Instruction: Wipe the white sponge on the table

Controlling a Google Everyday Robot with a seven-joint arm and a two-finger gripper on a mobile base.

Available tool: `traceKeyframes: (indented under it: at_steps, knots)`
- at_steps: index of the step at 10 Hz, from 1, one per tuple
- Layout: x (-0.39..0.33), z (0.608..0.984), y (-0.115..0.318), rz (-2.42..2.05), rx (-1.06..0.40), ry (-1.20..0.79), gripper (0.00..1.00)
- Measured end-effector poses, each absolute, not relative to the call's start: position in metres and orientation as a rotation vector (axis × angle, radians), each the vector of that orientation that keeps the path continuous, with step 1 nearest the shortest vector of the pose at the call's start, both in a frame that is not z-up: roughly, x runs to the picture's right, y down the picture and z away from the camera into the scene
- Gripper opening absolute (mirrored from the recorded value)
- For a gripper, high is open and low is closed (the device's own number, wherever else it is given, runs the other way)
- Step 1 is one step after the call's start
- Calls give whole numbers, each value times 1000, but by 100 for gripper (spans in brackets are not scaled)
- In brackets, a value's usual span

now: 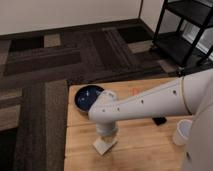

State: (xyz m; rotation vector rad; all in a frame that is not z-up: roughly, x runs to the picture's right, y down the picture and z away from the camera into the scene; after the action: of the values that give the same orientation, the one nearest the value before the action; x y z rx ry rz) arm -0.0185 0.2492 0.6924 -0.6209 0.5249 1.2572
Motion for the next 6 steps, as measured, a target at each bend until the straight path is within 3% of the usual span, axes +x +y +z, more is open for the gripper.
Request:
traceKeyframes:
  at_steps: [4, 6]
  knots:
    - [-67, 695, 259, 1165, -700, 464, 0]
    - [-70, 711, 238, 1142, -668, 439, 0]
